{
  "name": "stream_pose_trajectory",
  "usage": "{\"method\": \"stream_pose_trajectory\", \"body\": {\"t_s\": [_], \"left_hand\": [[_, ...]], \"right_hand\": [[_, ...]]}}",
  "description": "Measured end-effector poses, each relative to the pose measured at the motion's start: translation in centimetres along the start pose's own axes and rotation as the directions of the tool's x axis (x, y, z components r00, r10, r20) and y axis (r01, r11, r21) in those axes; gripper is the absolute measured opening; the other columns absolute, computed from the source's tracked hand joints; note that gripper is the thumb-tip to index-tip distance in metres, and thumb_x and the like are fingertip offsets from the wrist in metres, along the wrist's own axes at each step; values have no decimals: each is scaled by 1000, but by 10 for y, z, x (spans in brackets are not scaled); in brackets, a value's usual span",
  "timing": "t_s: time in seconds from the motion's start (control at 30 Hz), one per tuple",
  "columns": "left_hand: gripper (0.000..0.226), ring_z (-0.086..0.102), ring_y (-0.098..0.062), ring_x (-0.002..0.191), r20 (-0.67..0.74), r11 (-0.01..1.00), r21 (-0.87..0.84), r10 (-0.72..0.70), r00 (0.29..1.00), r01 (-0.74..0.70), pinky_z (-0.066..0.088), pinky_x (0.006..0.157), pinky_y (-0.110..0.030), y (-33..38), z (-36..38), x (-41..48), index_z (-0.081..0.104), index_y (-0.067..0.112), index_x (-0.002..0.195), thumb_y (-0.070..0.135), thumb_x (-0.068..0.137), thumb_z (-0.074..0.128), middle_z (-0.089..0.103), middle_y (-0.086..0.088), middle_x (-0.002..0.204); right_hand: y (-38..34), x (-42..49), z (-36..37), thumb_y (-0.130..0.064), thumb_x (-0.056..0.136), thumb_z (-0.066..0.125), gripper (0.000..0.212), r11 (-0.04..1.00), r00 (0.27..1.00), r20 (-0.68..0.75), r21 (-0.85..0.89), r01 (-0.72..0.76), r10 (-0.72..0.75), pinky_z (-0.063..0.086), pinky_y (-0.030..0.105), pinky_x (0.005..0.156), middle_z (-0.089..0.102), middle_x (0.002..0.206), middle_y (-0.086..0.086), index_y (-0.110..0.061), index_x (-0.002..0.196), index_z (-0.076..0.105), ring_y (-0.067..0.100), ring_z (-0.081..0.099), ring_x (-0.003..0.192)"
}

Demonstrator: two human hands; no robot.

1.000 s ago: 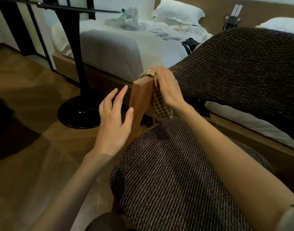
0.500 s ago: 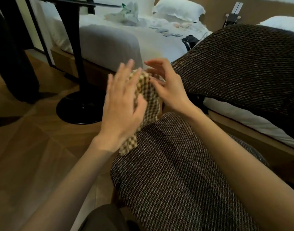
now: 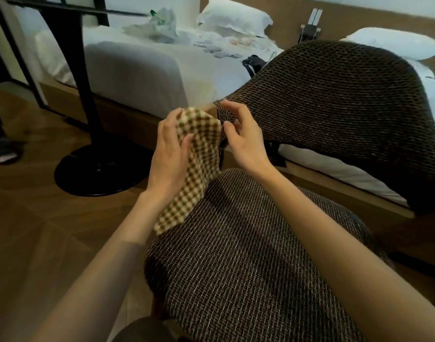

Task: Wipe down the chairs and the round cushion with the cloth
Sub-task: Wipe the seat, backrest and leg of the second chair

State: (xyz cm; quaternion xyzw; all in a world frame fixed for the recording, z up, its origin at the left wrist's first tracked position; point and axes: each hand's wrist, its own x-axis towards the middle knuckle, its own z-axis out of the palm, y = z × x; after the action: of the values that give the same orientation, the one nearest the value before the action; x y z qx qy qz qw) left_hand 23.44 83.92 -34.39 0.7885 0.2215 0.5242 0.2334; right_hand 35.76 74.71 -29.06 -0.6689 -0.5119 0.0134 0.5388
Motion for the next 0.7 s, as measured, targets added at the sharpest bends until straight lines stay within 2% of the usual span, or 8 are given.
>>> {"method": "stream_pose_trajectory", "body": {"t_s": [0.1, 0.17, 0.27, 0.33, 0.43, 0.5, 0.6, 0.7], "left_hand": [[54, 29, 15, 119, 6, 998, -62, 1, 1000, 0, 23, 94, 6, -11, 1, -5, 20, 13, 147, 28, 100, 41, 32, -8, 144], [60, 20, 25, 123, 21, 996, -86, -4, 1000, 6, 19, 98, 5, -15, 1, -8, 15, 17, 149, 27, 99, 46, 27, 5, 144], [67, 17, 30, 121, 75, 992, -122, -17, 997, 26, 18, 97, 6, -17, -2, -14, 9, 20, 151, 24, 98, 50, 21, 16, 139], [69, 19, 25, 123, 98, 994, -92, -46, 994, 56, 17, 100, 3, -16, -5, -18, 9, 22, 151, 25, 97, 52, 25, 11, 142], [76, 21, -9, 130, -58, 989, 140, -48, 997, 55, 18, 109, -19, -7, -5, -22, 13, 16, 151, 25, 91, 59, 22, -13, 146], [84, 22, -21, 133, -89, 990, 132, -40, 995, 52, 17, 110, -23, 3, 1, -19, 9, 12, 151, 22, 87, 63, 21, -16, 146], [87, 29, -21, 132, -96, 991, 90, -95, 991, 103, 22, 109, -29, 9, 12, -14, 11, 13, 151, 25, 85, 66, 29, -14, 144], [69, 29, -6, 121, -111, 991, 23, -132, 985, 135, 27, 102, -25, -8, 13, -24, 20, 11, 149, 30, 93, 57, 36, -12, 136]], "right_hand": [[-3, 0, 6, -11, 99, 43, 41, 999, 997, 61, -16, 37, -35, 33, 13, 104, 47, 141, -5, -18, 139, 43, 5, 43, 127], [-5, -2, 9, -11, 99, 42, 43, 996, 986, 144, 2, 87, -86, 25, 26, 115, 40, 148, -4, -24, 139, 44, 8, 30, 139], [-5, -6, 13, -14, 99, 46, 40, 989, 959, 246, -12, 147, -140, 16, 28, 118, 37, 151, -2, -24, 137, 49, 11, 20, 144], [-5, -8, 14, -11, 98, 49, 42, 987, 952, 271, -26, 158, -146, 15, 28, 119, 40, 149, -1, -21, 138, 48, 14, 19, 144], [-7, -5, 15, -6, 98, 47, 41, 990, 958, 257, -38, 137, -123, 14, 33, 119, 43, 147, -3, -21, 136, 52, 17, 18, 145], [-8, -2, 15, 0, 97, 40, 45, 991, 953, 285, -42, 124, -108, 12, 33, 120, 45, 146, -5, -21, 134, 54, 16, 17, 145], [-10, 1, 12, 2, 87, 33, 53, 994, 959, 265, -2, 107, -103, 20, 32, 118, 52, 138, -4, -18, 131, 55, 12, 31, 140], [-9, 5, 8, -5, 83, 31, 55, 998, 975, 215, 25, 54, -58, 34, 31, 111, 54, 130, -7, -16, 133, 53, 6, 46, 126]]}}
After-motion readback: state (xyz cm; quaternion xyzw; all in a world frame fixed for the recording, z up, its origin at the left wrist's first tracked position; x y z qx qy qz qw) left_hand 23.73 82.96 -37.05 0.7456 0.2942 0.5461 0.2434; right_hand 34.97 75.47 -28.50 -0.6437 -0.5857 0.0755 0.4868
